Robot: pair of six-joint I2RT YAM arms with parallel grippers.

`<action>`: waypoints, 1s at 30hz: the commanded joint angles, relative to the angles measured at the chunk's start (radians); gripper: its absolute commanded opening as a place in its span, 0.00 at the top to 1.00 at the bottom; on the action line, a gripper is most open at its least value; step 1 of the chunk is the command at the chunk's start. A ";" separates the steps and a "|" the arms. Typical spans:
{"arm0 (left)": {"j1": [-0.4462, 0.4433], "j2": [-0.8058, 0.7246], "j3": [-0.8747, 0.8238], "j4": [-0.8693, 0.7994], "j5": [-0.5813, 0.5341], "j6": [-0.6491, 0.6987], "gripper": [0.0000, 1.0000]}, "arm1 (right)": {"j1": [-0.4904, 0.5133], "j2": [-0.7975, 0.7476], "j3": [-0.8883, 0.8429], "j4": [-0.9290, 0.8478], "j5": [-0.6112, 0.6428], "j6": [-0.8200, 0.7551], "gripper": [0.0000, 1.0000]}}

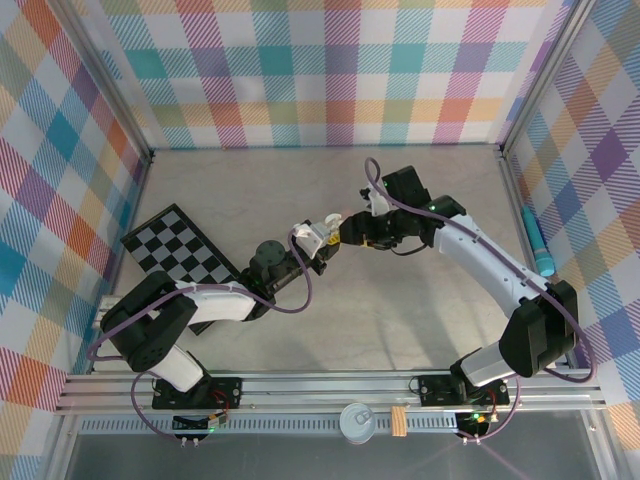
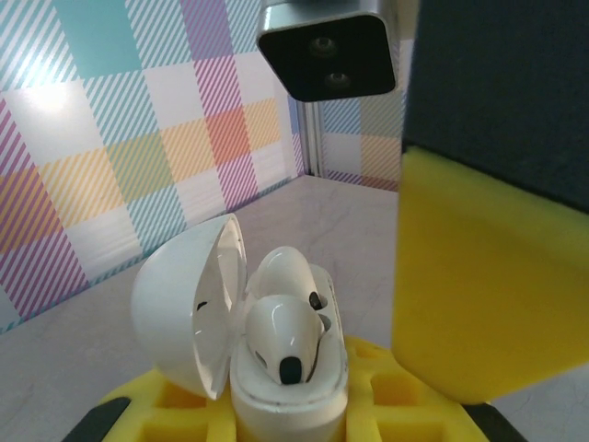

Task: Insert wireless bluetooth earbuds into charging case

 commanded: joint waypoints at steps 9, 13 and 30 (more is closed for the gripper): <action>-0.004 -0.031 -0.024 0.027 0.034 0.043 0.99 | -0.012 -0.073 0.024 0.030 0.050 -0.023 0.46; -0.003 -0.043 -0.046 0.044 0.083 0.099 0.99 | -0.020 -0.122 0.018 0.092 0.068 -0.013 0.42; -0.003 -0.101 -0.017 -0.112 0.124 0.232 0.99 | -0.020 0.114 0.201 -0.040 0.022 -0.025 0.09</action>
